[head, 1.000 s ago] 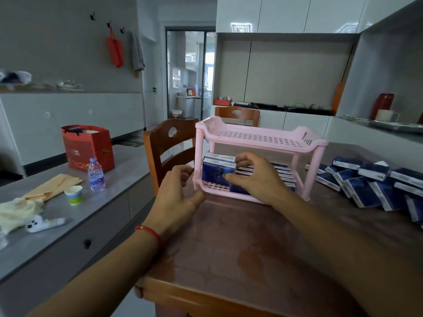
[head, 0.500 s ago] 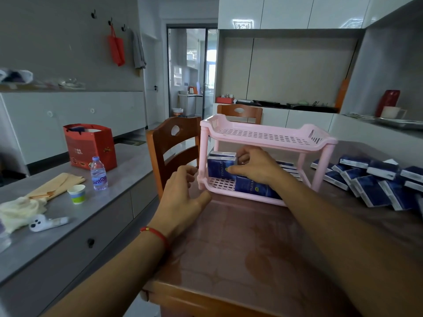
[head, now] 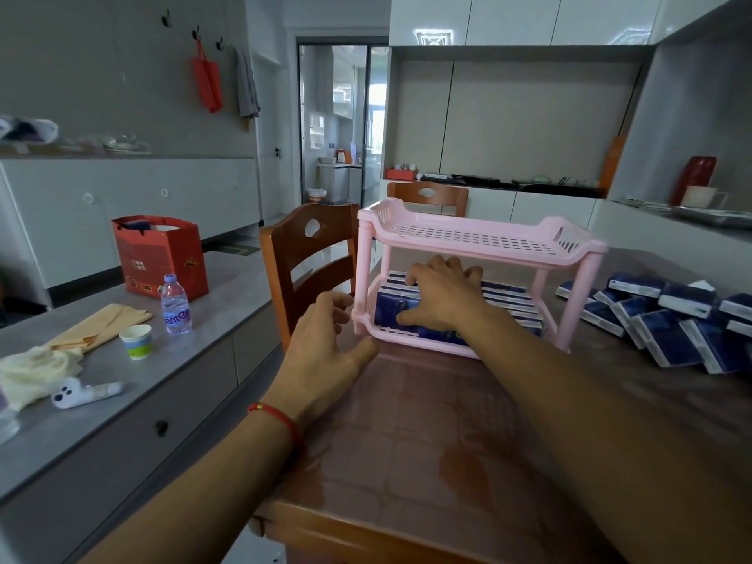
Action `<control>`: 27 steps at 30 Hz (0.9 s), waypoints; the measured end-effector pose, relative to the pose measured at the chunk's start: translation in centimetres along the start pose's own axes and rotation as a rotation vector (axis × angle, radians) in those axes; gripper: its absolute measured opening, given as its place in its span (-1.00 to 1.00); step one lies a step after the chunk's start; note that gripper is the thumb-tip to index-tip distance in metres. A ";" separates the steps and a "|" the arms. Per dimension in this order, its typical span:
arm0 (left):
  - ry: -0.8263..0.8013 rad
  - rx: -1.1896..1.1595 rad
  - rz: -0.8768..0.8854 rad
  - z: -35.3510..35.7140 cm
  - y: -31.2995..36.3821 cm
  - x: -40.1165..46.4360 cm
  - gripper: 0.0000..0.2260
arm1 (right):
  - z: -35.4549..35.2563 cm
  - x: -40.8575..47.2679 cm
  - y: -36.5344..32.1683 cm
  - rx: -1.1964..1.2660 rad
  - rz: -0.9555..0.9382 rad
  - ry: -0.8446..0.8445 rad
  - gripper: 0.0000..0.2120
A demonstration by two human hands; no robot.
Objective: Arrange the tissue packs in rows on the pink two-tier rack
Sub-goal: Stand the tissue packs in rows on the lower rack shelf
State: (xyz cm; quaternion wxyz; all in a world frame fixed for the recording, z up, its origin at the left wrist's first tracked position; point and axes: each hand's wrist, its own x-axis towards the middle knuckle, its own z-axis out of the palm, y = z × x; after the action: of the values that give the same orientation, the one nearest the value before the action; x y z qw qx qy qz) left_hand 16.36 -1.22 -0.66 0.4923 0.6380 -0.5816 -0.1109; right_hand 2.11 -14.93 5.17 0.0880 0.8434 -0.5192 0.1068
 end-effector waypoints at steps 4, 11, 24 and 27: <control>-0.005 -0.007 -0.001 -0.1 0.1 -0.1 -0.58 | 0.1 0.1 -0.2 -0.055 0.008 0.026 -0.37; 0.001 -0.011 -0.004 -0.1 0.2 -0.2 -0.59 | 0.5 -0.2 -0.3 -0.032 0.054 0.070 -0.30; -0.004 0.016 -0.039 -0.3 0.5 -0.3 -0.57 | 0.5 -1.9 0.0 0.024 0.007 0.179 -0.36; 0.009 0.043 -0.037 -0.4 0.6 -0.4 -0.57 | -0.2 -4.4 1.1 0.083 -0.164 0.254 -0.48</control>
State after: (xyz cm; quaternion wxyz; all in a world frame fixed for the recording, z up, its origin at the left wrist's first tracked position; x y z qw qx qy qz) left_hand 16.10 -0.59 -0.18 0.4787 0.6595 -0.5700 -0.1045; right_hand -0.83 -11.60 4.23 0.1264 0.8656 -0.4284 0.2264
